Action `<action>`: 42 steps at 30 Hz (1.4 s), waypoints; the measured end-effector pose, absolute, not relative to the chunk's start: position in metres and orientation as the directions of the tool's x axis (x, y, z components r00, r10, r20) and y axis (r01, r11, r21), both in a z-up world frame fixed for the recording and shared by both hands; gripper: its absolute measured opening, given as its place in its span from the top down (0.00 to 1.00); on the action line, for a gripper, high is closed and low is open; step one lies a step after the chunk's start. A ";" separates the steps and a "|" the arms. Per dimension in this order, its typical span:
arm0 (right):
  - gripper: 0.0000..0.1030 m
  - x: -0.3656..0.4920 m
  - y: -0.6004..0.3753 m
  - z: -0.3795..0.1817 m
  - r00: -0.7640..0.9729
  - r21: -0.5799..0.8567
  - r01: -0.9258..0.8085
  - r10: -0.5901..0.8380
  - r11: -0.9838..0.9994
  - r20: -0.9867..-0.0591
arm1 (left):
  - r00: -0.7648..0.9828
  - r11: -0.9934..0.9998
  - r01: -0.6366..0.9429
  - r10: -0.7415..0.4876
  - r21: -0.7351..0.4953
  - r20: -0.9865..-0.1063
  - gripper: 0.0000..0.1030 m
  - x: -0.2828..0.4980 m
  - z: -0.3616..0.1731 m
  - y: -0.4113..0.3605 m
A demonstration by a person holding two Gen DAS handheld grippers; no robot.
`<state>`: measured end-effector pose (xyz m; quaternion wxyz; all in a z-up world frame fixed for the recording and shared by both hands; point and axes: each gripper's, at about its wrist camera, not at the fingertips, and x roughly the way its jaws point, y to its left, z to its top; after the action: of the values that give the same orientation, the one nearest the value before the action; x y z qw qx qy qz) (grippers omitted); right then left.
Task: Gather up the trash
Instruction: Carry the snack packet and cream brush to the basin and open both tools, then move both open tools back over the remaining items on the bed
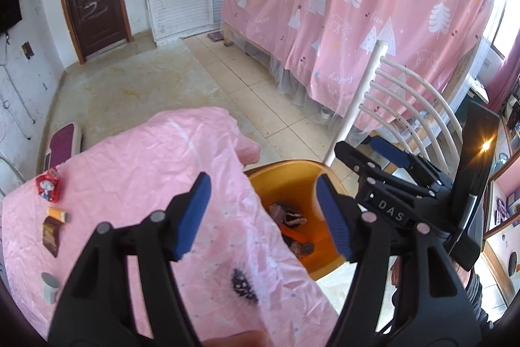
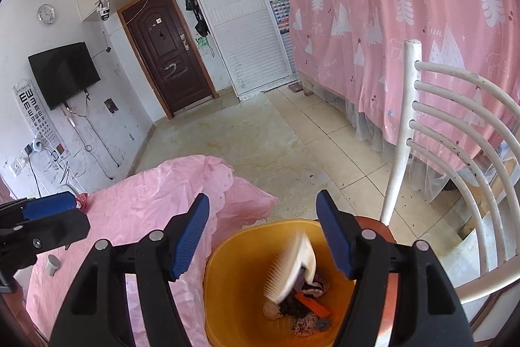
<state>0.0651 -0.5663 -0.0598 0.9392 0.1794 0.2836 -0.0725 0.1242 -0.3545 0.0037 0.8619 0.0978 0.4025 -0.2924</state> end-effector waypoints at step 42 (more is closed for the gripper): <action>0.40 0.154 -0.291 -0.018 0.778 0.102 -0.094 0.137 0.990 -0.613 | 0.621 0.948 0.296 -0.284 -0.116 -0.731 0.35 0.138 -0.013 -0.090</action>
<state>0.1540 -0.2908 -0.0176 0.9422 0.0328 0.3277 0.0615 0.1381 -0.0900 -0.0128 0.9003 0.0076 0.4044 -0.1609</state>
